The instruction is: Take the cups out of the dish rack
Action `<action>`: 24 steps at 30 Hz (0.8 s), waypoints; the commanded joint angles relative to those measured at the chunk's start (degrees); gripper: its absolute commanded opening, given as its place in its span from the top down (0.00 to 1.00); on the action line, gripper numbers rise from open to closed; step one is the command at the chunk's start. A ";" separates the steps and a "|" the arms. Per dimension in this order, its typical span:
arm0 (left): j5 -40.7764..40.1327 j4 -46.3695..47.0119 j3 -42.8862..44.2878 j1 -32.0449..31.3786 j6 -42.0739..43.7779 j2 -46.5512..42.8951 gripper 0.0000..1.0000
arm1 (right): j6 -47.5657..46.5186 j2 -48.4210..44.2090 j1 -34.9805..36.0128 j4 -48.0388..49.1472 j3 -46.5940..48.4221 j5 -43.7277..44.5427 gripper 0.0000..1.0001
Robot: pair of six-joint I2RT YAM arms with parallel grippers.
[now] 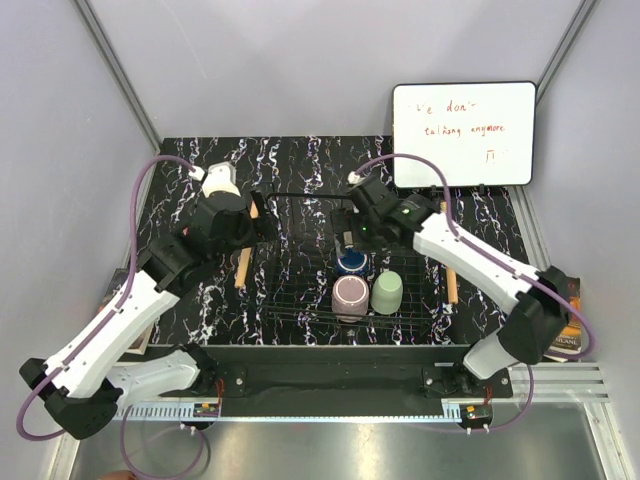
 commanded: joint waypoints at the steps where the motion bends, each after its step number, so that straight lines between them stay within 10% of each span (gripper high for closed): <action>1: -2.50 0.81 -0.12 -0.64 -0.74 -1.22 0.11 | -0.43 4.20 1.57 0.29 3.35 3.61 0.00; 24: -1.35 0.19 -1.88 -0.73 -0.65 0.10 0.11 | -1.13 15.19 1.57 4.42 -0.52 5.28 0.00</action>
